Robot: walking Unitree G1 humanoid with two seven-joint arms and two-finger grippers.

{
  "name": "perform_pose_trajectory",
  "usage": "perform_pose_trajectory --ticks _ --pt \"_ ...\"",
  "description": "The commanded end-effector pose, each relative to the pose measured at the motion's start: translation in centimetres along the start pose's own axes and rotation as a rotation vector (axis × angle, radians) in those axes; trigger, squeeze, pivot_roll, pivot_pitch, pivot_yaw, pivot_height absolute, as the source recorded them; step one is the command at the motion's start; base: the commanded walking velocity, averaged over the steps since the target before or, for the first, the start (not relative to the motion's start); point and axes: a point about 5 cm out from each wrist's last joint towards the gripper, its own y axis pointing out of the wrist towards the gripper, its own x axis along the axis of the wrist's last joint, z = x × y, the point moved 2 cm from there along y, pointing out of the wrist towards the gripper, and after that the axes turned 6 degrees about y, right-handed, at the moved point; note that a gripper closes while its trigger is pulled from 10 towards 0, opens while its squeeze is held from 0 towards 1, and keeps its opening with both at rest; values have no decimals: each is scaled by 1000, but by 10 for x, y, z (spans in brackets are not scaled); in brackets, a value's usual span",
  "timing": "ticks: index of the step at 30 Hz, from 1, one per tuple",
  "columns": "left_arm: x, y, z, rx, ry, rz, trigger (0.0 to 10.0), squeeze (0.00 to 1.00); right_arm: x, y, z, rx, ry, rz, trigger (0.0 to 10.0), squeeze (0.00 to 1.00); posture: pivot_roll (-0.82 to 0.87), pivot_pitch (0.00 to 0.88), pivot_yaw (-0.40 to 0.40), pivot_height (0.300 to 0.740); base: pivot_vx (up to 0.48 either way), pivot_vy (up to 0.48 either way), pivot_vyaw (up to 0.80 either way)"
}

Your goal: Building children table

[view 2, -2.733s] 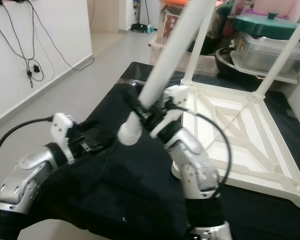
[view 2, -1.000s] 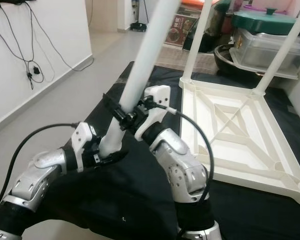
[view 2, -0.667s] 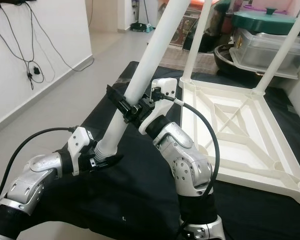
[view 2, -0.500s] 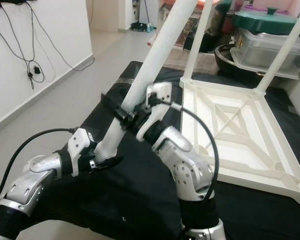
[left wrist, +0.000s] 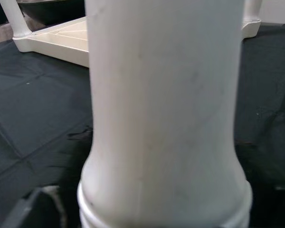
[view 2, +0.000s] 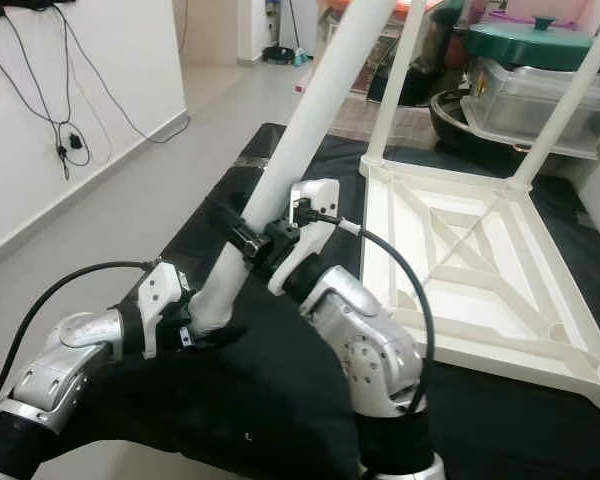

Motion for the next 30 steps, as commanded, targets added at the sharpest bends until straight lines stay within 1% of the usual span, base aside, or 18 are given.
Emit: perform_pose_trajectory --ticks 1,3,5,6,8,9,10,11,13,14,15,16,18,19,22,25,26,30 --pt "-1 -1 2 3 -6 -6 10000 1000 4 0 2 14 7 -12 0 0 107 0 -44 740 0 0 0" --pt "-2 -1 2 7 -6 -5 10000 1000 5 0 1 13 5 -13 0 0 107 0 -44 740 0 0 0" --pt "5 -9 5 16 -24 -44 10000 1000 11 -4 -7 -9 -31 -20 0 0 118 0 -46 740 0 0 0" --pt "5 -9 5 16 -24 -44 10000 1000 11 -4 -7 -9 -31 -20 0 0 118 0 -46 740 0 0 0" --pt "11 -16 5 20 -45 -89 10000 1000 19 -7 -17 -35 -78 -26 0 0 116 0 -48 740 0 0 0" --pt "11 -16 5 20 -45 -89 10000 1000 19 -7 -17 -35 -78 -26 0 0 116 0 -48 740 0 0 0" --pt "13 -20 0 17 -65 -101 10000 1000 33 -13 -33 -66 -140 -31 0 0 116 0 -54 740 0 0 0" --pt "12 -20 -2 16 -72 -98 10000 1000 40 -16 -41 -81 -168 -28 0 0 115 0 -54 740 0 0 0" --pt "12 -21 -4 15 -75 -95 10000 1000 43 -19 -45 -90 -184 -26 0 0 116 0 -55 740 0 0 0" --pt "10 -22 -8 5 -88 -90 10000 0 50 -24 -54 -113 -241 -16 0 0 116 0 -58 740 0 0 0" --pt "9 -23 -11 -4 -97 -88 10000 0 55 -28 -59 -129 -281 -9 0 0 117 0 -58 740 0 0 0" --pt "9 -23 -11 -4 -97 -88 10000 0 55 -28 -59 -129 -281 -9 0 0 117 0 -58 740 0 0 0" --pt "4 -26 -18 -19 -105 -63 10000 0 70 -36 -73 -159 -336 -7 0 0 123 0 -64 740 0 0 0" --pt "4 -26 -18 -19 -105 -63 10000 0 70 -36 -73 -159 -336 -7 0 0 123 0 -64 740 0 0 0" --pt "-2 -30 -20 -3 -102 -12 10000 0 87 -43 -81 -154 -375 -4 0 0 128 0 -65 740 0 0 0" --pt "-7 -33 -19 20 -108 8 10000 0 90 -45 -83 -147 -391 -1 0 0 123 0 -65 740 0 0 0" --pt "-12 -33 -19 47 -111 24 10000 0 87 -45 -86 -150 -391 7 0 0 120 0 -67 740 0 0 0" --pt "-12 -32 -20 65 -121 20 10000 0 80 -47 -88 -141 -401 33 0 0 121 0 -67 740 0 0 0"
